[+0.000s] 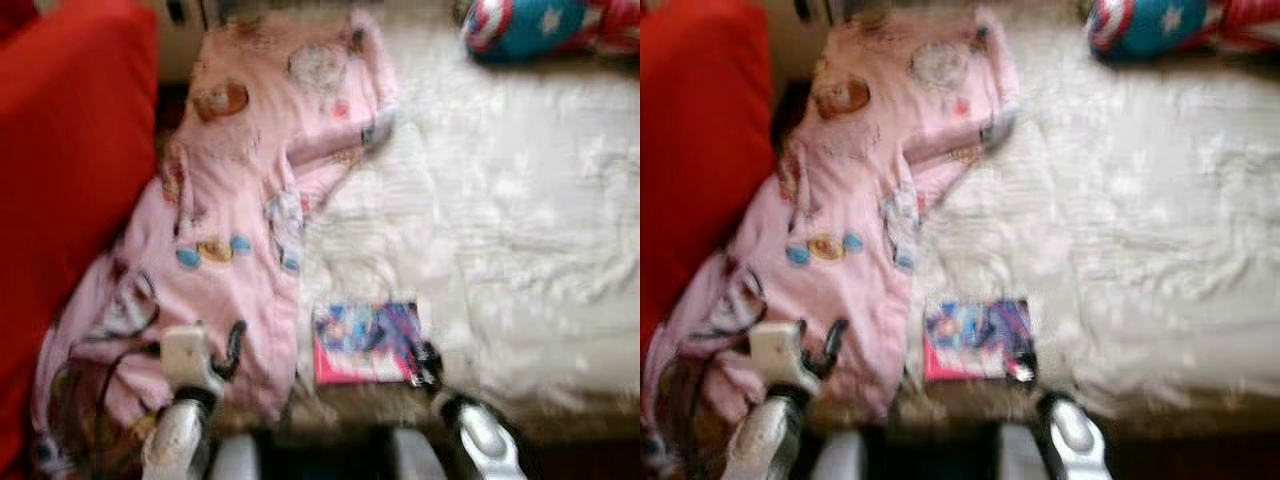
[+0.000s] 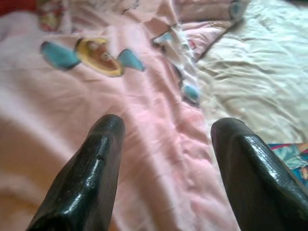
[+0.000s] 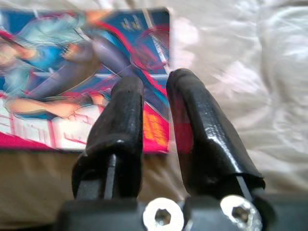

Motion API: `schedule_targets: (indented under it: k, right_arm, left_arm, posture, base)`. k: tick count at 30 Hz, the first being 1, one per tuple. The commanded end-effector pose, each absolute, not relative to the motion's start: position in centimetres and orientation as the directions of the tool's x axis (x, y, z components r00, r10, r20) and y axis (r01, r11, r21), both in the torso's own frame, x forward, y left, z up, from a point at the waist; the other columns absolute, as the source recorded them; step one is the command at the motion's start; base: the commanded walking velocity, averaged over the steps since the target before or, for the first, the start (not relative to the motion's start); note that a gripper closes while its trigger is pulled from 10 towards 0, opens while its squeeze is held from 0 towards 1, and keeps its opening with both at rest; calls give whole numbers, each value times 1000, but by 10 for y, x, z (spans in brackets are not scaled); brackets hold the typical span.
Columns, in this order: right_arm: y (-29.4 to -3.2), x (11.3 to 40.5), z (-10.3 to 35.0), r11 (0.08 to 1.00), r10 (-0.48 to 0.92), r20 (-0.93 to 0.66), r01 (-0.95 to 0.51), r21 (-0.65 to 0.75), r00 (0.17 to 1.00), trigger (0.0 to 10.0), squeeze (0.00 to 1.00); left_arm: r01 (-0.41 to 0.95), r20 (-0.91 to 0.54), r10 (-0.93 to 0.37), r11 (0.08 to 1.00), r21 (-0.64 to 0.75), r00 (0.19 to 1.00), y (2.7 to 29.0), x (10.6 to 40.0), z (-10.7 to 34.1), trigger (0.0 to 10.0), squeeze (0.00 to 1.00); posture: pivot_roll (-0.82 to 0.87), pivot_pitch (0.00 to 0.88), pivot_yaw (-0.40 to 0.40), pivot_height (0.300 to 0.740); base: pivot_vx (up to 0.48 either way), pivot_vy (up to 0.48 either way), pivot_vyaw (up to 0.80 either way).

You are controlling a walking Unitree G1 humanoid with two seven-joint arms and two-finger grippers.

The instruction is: Clean up the room

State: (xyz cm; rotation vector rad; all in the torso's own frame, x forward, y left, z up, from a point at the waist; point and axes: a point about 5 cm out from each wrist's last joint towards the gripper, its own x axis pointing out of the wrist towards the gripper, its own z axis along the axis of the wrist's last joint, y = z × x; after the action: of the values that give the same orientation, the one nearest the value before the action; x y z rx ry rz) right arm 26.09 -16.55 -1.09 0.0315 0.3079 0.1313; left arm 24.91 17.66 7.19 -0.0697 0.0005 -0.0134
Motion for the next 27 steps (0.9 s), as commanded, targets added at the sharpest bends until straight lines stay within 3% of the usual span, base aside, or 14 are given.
schedule_targets:
  k: [1,14,15,19,27]
  right_arm:
    - [-153,262,-11,987,159,-300,-143,73,941,10000,0]
    - [-170,262,-20,983,34,-382,39,180,923,10000,0]
    - [-176,263,-19,978,8,-386,74,197,922,10000,1000]
    - [-187,267,-17,958,-43,-391,148,243,919,10000,1000]
    - [-192,288,1,944,-59,-331,160,288,942,10000,1000]
  left_arm:
    - [-33,-75,28,998,-58,997,190,235,56,10000,0]
    - [-20,-77,16,999,-51,997,188,234,56,10000,0]
    - [-19,-77,15,999,-50,997,188,234,57,10000,0]
    - [-18,-79,14,999,-49,997,188,233,57,10000,0]
    - [-10,-80,8,1000,-29,997,192,231,59,10000,0]
  posture:
    - [-48,254,-14,615]
    - [-33,278,-3,615]
    - [-26,290,5,615]
    - [-11,301,15,615]
    - [13,314,36,615]
  base:
    - [0,0,0]
    - [0,0,0]
    - [0,0,0]
    - [0,0,0]
    - [0,0,0]
